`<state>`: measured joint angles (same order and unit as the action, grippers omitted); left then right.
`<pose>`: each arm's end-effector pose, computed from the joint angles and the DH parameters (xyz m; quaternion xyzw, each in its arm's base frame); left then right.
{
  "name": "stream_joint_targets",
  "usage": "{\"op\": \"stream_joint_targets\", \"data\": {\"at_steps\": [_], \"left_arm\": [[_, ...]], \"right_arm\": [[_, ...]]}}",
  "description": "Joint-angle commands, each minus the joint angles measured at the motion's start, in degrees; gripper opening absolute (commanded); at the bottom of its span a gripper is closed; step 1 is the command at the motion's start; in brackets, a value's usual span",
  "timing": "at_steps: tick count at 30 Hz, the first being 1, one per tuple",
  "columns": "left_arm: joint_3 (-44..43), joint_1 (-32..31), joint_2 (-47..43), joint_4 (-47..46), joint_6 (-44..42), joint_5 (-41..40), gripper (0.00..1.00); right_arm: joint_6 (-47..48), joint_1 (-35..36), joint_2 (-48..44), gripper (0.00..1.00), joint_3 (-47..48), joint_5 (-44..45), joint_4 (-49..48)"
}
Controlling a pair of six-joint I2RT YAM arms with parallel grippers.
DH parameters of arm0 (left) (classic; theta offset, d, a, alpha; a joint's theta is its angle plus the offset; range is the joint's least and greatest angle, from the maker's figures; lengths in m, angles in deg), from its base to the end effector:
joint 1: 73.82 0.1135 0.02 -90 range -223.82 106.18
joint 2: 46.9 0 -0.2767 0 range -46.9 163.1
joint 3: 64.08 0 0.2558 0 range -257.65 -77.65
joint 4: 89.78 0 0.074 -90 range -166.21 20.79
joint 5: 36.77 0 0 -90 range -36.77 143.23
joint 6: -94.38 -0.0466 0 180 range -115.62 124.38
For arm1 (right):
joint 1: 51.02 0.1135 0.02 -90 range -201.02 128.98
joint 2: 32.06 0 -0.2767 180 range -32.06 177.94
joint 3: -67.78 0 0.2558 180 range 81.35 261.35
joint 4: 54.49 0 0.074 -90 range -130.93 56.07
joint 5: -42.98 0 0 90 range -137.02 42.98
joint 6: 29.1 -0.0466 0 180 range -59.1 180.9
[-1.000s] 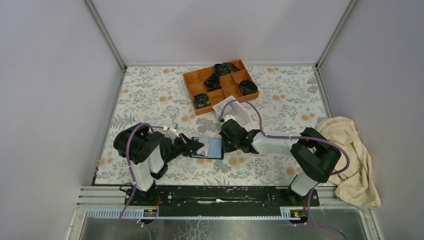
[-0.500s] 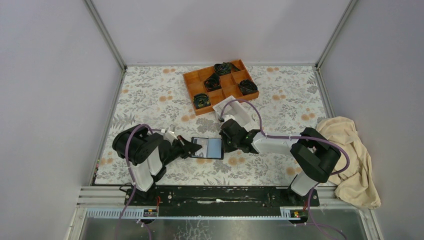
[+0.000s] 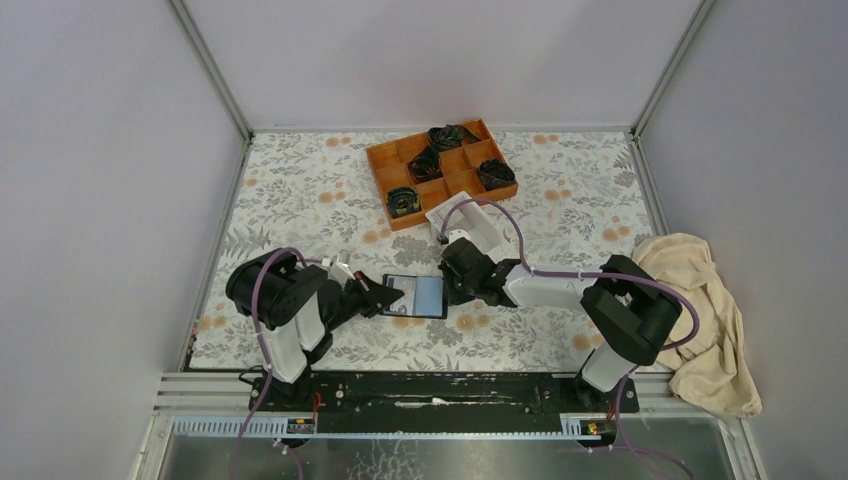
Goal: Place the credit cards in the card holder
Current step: Insert the credit card into the card holder.
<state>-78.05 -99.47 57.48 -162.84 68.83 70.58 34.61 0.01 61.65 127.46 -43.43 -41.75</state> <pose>0.1743 -0.0991 0.0904 -0.1803 0.7809 -0.5003 0.3277 0.2113 0.2566 0.1587 -0.1878 0.9101 0.2073 0.3057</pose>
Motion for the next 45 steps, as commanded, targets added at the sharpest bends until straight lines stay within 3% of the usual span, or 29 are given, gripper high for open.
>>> {"op": "stream_joint_targets", "data": {"at_steps": [1,30,45], "left_arm": [[-0.36,0.08,0.98,-4.16,-0.11,-0.3,0.0],[-1.47,-1.2,1.16,-3.85,0.53,-1.38,0.0],[-1.34,-1.24,-2.36,2.72,-1.95,-3.41,0.0]], "right_arm": [[-0.26,0.64,1.24,0.0,1.26,1.4,-1.59],[-0.14,0.66,2.21,0.0,0.74,1.58,-1.74],[-0.09,0.71,1.83,0.0,0.12,1.43,-2.0]]}}
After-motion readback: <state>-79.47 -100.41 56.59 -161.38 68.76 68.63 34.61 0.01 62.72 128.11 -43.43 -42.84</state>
